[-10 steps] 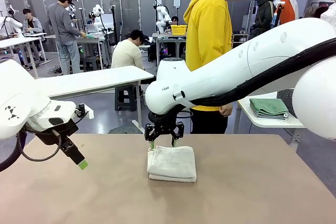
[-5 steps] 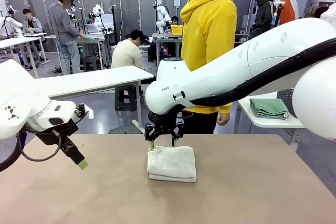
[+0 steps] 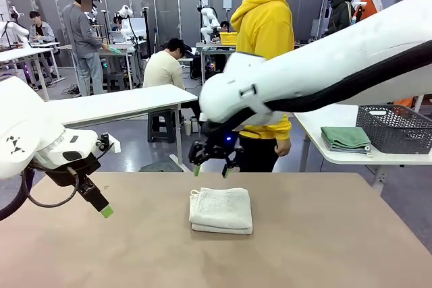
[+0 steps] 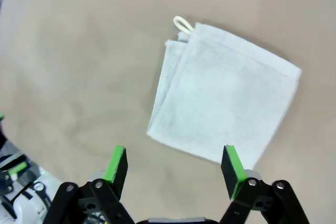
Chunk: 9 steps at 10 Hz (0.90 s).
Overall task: Fold the towels and place them in the basket.
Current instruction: Place the folded Towel with hook on the right side of the table.
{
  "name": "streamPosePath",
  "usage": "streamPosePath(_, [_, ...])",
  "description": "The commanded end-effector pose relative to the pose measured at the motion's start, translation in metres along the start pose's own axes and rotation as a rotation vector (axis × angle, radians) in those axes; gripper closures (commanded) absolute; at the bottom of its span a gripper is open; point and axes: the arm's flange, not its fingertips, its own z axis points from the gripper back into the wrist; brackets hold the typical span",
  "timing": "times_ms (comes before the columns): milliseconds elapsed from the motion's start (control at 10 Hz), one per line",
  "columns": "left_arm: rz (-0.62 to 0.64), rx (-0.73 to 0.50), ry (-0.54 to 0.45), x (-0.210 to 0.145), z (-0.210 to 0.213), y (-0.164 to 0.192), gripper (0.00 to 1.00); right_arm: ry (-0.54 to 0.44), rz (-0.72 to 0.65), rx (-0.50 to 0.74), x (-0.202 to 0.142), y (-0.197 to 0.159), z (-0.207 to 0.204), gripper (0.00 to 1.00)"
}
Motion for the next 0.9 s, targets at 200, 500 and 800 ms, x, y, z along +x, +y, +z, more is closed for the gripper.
streamPosePath(200, [0.007, 0.0, -0.008, 0.004, -0.001, 0.001, 0.0, -0.022, -0.065, 0.294, -0.052, -0.121, 0.0, 0.1])
streamPosePath(500, [0.007, 0.0, -0.008, 0.004, -0.001, 0.001, 0.0, -0.084, -0.133, 0.464, -0.06, -0.185, -0.028, 0.1])
streamPosePath(800, [0.007, 0.0, -0.008, 0.004, -0.001, 0.001, 0.0, -0.098, -0.153, 0.551, -0.06, -0.221, -0.053, 0.1])
